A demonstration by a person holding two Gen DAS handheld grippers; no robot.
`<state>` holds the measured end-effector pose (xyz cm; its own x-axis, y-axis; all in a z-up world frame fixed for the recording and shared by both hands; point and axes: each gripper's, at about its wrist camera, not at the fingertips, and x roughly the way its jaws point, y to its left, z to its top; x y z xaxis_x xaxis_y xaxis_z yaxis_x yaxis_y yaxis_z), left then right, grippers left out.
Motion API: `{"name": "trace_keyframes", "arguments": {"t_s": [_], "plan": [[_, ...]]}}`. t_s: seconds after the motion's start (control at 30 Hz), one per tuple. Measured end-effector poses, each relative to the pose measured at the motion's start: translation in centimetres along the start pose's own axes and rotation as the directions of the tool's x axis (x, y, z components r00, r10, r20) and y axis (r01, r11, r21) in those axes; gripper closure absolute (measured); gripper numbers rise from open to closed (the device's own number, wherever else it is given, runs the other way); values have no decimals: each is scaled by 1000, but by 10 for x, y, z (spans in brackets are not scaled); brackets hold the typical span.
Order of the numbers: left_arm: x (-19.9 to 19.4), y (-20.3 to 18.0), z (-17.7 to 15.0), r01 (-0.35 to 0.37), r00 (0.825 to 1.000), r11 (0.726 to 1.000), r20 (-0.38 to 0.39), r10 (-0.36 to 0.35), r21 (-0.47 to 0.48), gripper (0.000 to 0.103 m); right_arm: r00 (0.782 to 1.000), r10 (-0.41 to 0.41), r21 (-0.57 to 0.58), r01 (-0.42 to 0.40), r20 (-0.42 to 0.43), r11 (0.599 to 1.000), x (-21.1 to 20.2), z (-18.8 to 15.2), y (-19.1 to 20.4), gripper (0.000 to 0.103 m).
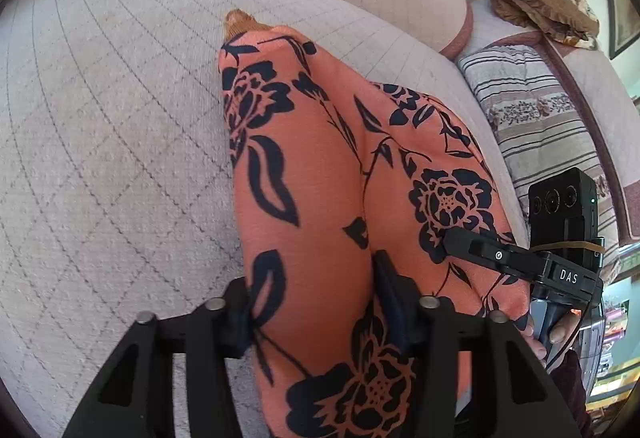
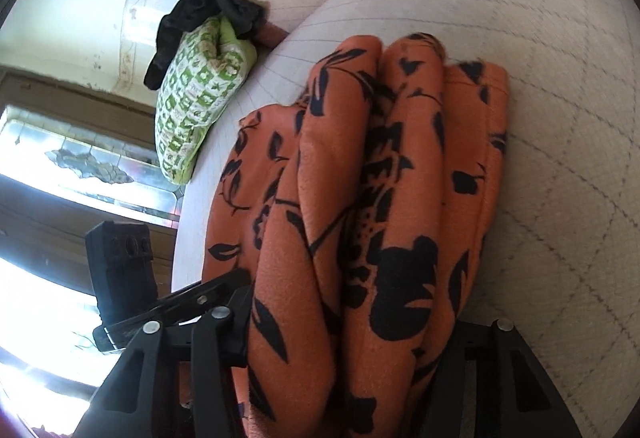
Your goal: Fold small clothes
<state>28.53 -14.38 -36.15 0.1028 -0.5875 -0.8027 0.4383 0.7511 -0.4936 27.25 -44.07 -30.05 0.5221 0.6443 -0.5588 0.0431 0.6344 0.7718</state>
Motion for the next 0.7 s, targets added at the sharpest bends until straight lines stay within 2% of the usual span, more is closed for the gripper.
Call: {"name": "trace_keyframes", "arguments": {"t_s": [0.23, 0.43, 0.7], "plan": [[-29, 1, 2, -40, 998, 998, 56, 38, 37, 58, 999, 33, -32, -32, 34, 999, -4, -2, 30, 52], [-71, 28, 3, -19, 990, 1000, 136, 19, -3, 58, 995, 94, -74, -91, 43, 993, 9, -5, 67, 52], [-107, 57, -10, -71, 978, 997, 193, 75, -31, 58, 990, 140, -98, -137, 31, 986, 36, -11, 100, 52]]}}
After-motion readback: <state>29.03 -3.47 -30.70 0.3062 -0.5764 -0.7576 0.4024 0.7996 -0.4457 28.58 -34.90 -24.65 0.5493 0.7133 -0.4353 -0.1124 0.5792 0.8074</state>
